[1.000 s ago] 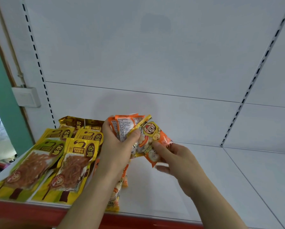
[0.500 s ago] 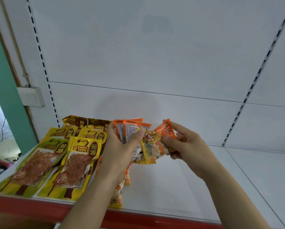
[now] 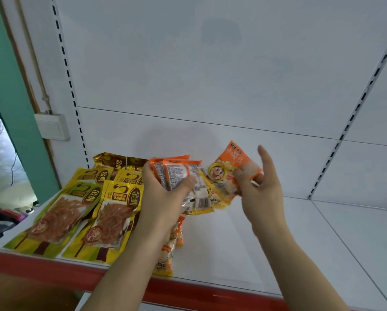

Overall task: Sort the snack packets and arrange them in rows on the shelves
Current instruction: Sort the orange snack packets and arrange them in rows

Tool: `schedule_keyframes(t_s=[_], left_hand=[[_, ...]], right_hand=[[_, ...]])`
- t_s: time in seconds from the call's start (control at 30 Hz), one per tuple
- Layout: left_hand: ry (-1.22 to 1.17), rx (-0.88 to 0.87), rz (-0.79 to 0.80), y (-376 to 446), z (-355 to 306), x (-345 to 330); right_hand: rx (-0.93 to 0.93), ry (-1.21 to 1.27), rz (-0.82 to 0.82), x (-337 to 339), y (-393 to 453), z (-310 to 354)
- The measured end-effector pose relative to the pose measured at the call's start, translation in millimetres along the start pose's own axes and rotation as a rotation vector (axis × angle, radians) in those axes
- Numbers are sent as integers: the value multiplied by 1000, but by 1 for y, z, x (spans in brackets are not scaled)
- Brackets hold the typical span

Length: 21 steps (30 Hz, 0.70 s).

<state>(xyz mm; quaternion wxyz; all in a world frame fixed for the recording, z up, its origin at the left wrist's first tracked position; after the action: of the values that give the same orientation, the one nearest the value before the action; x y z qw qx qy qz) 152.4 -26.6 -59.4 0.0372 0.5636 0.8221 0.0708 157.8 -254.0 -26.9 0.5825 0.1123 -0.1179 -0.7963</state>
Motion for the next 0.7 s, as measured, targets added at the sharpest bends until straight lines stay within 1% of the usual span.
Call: schedule_keyframes(t_s=[0.03,0.07,0.17,0.27,0.3,0.37,0.4,0.43,0.53,0.63,0.7], left_hand=[[-13,5,-16,2,-1,5],[-31,13,-30,5,0,12],[-68,44,-56,11,2,27],[-66,39,-36,12,4,28],[-64,34,-25,11,4,27],[-68,35,-10,11,6,24],[-67,32,-5,11,7,24],[-62,25,1,11,7,22],[-41,14,10,10,9,22],[-32,6,17,10,9,21],[-31,6,23,10,9,20]], right_hand=[[59,-147,-12,6,7,1],[77,-255,6,8,14,-3],[-46,-330,163,-1,29,-35],[-7,-448,301,-25,29,-57],[29,-563,355,-33,26,-66],[115,-950,441,-45,19,-85],[125,-1073,462,-46,16,-93],[103,-1113,488,-46,14,-101],[44,-1081,548,-47,12,-109],[112,-1122,535,-49,14,-101],[119,-1149,539,-51,15,-100]])
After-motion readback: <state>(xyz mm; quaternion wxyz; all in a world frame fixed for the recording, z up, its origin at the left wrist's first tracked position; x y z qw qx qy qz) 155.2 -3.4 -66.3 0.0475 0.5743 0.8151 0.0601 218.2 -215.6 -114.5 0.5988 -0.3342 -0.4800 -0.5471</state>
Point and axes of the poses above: each hand's wrist, its own y-axis towards the middle knuckle, its own x-axis out of the back of the hand, z = x × y, the point moved 8 cm from there along y, towards the middle knuckle, and after that the axes turned 7 degrees about y, right-handed, at the moved point
